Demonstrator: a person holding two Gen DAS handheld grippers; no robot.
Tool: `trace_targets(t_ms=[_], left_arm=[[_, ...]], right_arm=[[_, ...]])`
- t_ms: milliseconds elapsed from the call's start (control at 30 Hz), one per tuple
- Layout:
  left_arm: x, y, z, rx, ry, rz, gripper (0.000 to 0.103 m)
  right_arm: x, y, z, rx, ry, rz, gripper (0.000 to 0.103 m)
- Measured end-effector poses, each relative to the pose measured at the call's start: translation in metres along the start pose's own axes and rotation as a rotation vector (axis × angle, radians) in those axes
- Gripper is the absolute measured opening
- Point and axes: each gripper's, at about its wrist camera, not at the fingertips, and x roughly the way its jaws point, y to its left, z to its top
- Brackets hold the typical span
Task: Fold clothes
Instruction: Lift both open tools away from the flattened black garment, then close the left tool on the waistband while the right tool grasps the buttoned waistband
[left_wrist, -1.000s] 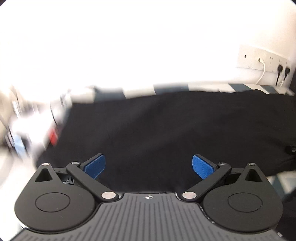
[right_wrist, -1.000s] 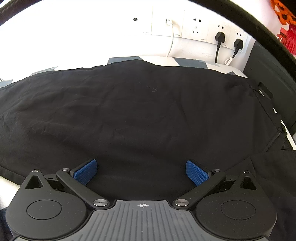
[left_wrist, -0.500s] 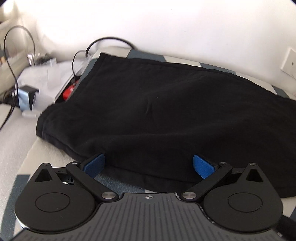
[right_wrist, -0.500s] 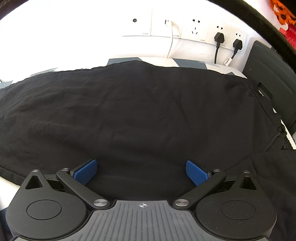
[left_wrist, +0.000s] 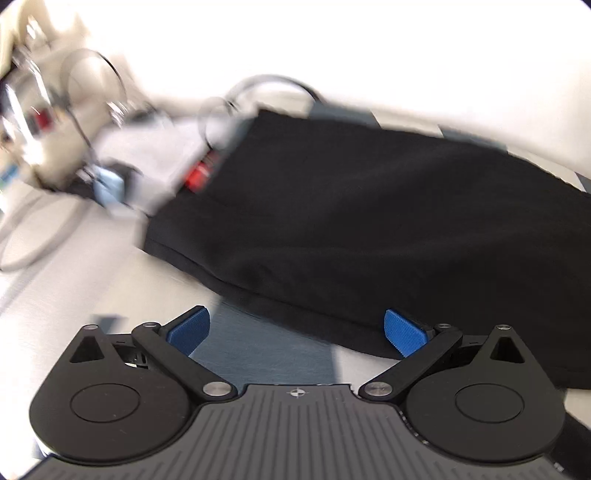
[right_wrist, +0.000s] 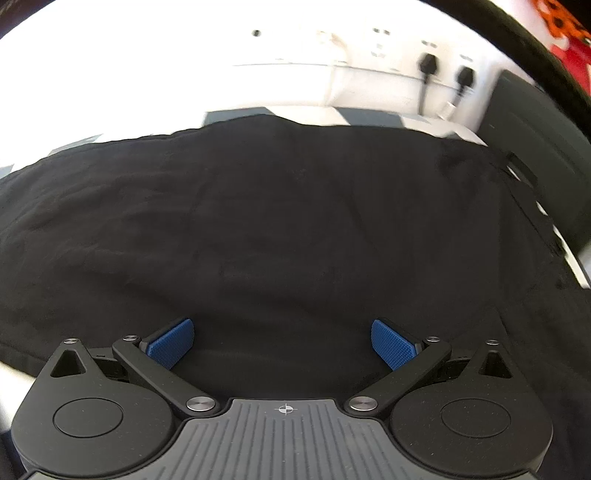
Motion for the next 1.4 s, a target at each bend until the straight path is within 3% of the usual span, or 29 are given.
trace_targets(t_ms=[67, 233, 400, 533, 700, 900, 1100, 1300, 1400], left_arm=[[-0.021, 0.010, 0.000, 0.001, -0.048, -0.053, 0.103], [-0.059, 0.023, -0.011, 0.064, -0.074, -0.227, 0.103], [-0.070, 0.020, -0.034, 0.179, -0.054, -0.346, 0.103], [-0.064, 0.018, -0.051, 0.236, 0.008, -0.433, 0.103], [-0.066, 0.005, -0.074, 0.279, 0.063, -0.521, 0.103], [-0.070, -0.027, -0.087, 0.352, 0.088, -0.540, 0.103], [-0.083, -0.052, -0.085, 0.347, 0.074, -0.543, 0.103], [-0.085, -0.093, -0.072, 0.268, 0.151, -0.526, 0.103], [-0.082, -0.118, -0.060, 0.159, 0.260, -0.548, 0.103]], right_arm=[[-0.014, 0.005, 0.003, 0.003, -0.005, -0.036, 0.102], [-0.079, 0.005, 0.003, 0.039, -0.204, -0.028, 0.102], [-0.128, -0.023, -0.009, 0.256, -0.308, -0.062, 0.102], [-0.156, -0.051, -0.044, 0.381, -0.340, -0.111, 0.102], [-0.178, -0.080, -0.098, 0.420, -0.288, -0.236, 0.102], [-0.201, -0.115, -0.153, 0.488, -0.243, -0.327, 0.102], [-0.193, -0.146, -0.172, 0.496, -0.222, -0.376, 0.102], [-0.183, -0.182, -0.165, 0.495, -0.265, -0.328, 0.102], [-0.180, -0.204, -0.160, 0.500, -0.293, -0.286, 0.102]])
